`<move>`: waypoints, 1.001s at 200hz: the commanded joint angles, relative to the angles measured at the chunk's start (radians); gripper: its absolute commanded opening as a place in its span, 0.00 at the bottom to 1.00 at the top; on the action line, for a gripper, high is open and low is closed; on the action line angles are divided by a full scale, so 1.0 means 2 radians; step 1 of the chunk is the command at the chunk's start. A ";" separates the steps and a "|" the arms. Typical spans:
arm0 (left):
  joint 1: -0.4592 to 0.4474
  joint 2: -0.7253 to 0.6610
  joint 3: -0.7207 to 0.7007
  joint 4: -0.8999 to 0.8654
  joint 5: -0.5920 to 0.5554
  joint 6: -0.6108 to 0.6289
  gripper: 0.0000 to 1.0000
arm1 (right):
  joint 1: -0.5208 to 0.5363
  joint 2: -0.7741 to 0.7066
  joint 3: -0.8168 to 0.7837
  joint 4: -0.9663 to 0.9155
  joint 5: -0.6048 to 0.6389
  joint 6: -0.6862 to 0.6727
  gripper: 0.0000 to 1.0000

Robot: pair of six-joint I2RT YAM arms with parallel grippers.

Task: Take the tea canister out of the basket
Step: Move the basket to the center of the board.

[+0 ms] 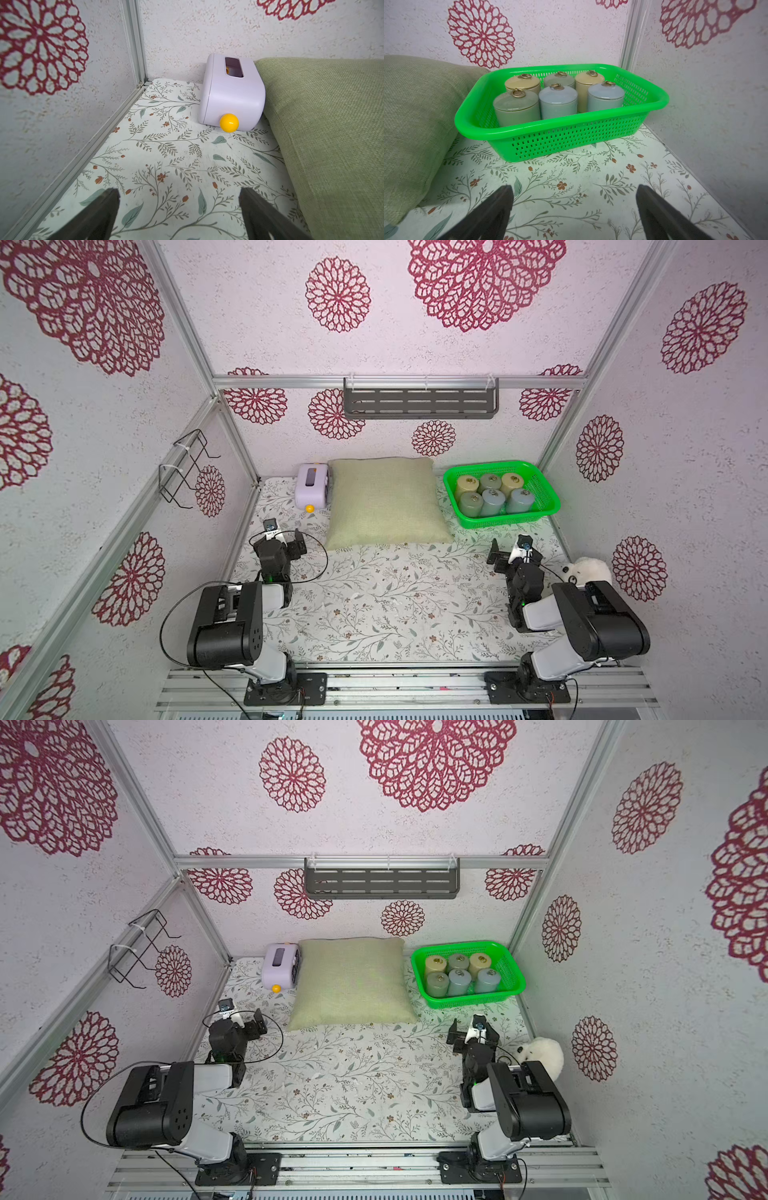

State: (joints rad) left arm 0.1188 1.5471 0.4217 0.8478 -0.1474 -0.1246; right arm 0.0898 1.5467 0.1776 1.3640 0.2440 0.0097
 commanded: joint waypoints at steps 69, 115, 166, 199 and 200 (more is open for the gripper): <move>0.003 0.000 0.003 0.004 0.001 0.001 0.97 | 0.002 -0.002 0.006 0.016 0.014 -0.001 0.99; 0.003 0.002 0.004 0.003 0.001 0.001 0.97 | 0.002 -0.002 0.006 0.016 0.014 -0.002 0.99; 0.003 -0.030 0.009 -0.028 -0.017 -0.006 0.97 | 0.003 -0.006 -0.026 0.078 0.002 -0.010 0.99; 0.003 -0.103 0.087 -0.213 -0.064 -0.041 0.97 | 0.009 -0.042 -0.069 0.125 0.021 -0.012 0.99; 0.003 -0.104 0.089 -0.217 -0.067 -0.044 0.97 | 0.009 -0.044 -0.069 0.124 0.021 -0.013 0.99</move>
State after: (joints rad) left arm 0.1200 1.4349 0.4782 0.6529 -0.1974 -0.1478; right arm 0.0967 1.5276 0.0734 1.4872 0.2478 0.0071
